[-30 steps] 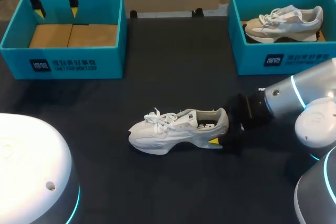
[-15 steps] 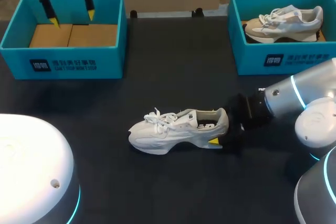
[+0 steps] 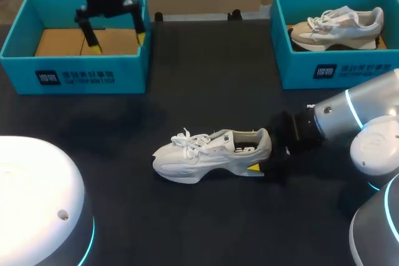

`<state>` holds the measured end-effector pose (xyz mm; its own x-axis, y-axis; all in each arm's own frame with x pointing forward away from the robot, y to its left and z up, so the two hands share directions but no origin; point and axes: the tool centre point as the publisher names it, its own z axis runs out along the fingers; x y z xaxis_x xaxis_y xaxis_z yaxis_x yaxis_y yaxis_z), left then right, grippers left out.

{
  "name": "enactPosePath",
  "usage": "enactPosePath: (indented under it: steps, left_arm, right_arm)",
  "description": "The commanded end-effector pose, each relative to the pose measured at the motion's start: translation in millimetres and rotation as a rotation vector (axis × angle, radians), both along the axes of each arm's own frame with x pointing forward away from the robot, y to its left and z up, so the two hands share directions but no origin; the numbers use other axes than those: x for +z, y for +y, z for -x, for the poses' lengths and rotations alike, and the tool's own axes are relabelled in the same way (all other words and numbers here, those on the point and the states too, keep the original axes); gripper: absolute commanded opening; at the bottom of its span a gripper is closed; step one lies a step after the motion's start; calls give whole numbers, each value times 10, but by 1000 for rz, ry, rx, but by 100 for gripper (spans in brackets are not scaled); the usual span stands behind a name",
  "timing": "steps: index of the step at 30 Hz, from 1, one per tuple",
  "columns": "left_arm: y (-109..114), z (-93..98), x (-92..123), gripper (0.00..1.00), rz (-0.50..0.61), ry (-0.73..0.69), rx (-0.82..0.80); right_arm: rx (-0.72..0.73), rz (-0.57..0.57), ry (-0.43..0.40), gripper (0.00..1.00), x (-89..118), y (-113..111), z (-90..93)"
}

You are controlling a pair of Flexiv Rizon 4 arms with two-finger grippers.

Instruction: Take the shoe out of the shoebox, open the shoe tongue, remove and reinsert the insole, then place the shoe into the shoebox

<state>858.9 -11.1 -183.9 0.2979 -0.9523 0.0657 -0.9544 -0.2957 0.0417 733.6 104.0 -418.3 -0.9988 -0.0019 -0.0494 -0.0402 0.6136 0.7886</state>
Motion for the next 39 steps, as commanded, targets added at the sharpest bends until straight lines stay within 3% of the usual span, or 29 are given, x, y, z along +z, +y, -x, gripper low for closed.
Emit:
enactPosePath:
  steps: [1,18,39]
  left_arm:
    - [-173,215,-42,100,-25,-66,0]
    - [-982,711,-258,100,-43,-89,-90]
    - [-1769,880,-370,100,-61,-73,-46]
  right_arm:
    - [-1,2,-2,0,-2,10,-5]
    - [-1,2,-2,0,-2,10,-5]
    - [-1,2,-2,0,-2,10,-5]
